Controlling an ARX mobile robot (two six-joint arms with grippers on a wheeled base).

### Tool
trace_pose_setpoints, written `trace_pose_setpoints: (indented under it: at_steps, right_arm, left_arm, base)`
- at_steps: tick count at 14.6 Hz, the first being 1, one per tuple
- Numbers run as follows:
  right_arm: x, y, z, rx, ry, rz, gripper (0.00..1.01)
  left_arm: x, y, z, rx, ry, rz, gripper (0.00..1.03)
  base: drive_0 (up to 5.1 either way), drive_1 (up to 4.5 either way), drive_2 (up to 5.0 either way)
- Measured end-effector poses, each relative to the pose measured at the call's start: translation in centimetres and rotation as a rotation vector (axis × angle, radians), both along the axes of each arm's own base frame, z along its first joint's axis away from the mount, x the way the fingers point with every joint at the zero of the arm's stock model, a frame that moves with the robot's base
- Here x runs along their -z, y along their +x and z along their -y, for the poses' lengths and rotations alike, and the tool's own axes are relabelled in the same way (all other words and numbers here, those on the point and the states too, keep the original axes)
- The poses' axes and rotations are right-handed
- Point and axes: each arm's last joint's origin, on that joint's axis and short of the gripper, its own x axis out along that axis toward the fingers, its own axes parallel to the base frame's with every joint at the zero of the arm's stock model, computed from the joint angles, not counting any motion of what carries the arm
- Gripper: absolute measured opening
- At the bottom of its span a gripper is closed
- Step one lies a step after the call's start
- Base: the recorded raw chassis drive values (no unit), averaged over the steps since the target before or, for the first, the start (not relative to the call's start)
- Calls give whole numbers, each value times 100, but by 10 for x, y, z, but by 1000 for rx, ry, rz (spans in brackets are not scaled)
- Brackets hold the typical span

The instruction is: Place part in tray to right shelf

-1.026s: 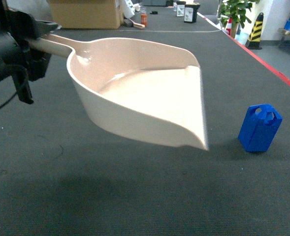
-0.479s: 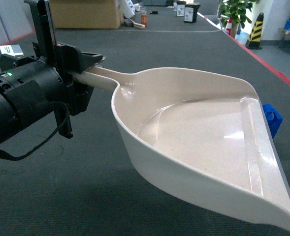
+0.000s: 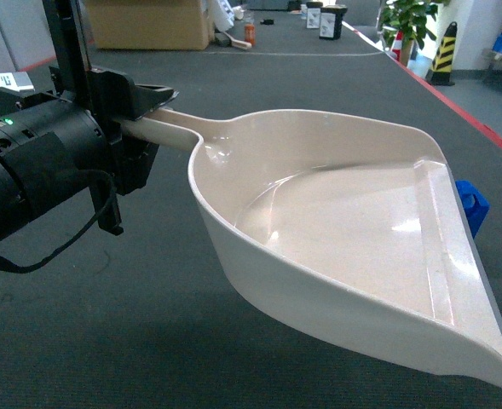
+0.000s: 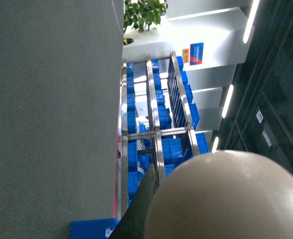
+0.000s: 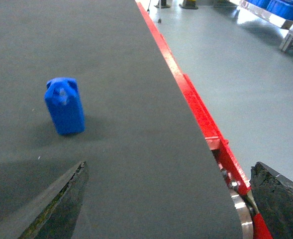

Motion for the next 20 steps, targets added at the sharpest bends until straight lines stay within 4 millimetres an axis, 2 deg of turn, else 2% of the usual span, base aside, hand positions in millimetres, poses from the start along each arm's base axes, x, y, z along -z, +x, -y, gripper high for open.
trace_pose_setpoints:
  at_steps: [3,6,10,11,13,15,18,20]
  right_arm:
    - [-25,49,20,18,45,-30,98]
    - [-25,108,28,-59,122,-150,98]
    - [-27,187,3,-175,164,-289,98]
    - [-26,190,2,-178,163,-292,98]
    - [-17,222,-12,-191,164,-344,98]
    - [-7,242,-21,-200,162,-385,98]
    - [13,266,-35,-210,179,-439,98]
    - [19,277,-41,-212,183,-450,98]
  left_arm:
    - [0,0,0,-1,-4,0,13]
    - [0,0,0,-1,-5,-2,12]
    - [0,0,0,-1,-5,-2,12]
    - [0,0,0,-1,-5,-2,12]
    - [0,0,0,-1,-5,-3,12]
    - [0,0,0,-1,-5,-3,12]
    - [0,0,-1,-8,1,-1,12]
    - [0,0,-2,-23,14,4,12]
  base:
    - [0,0,0]
    - [0,0,0]
    - [0,0,0]
    - [0,0,0]
    - [0,0,0]
    - [0,0,0]
    - [0,0,0]
    - [0,0,0]
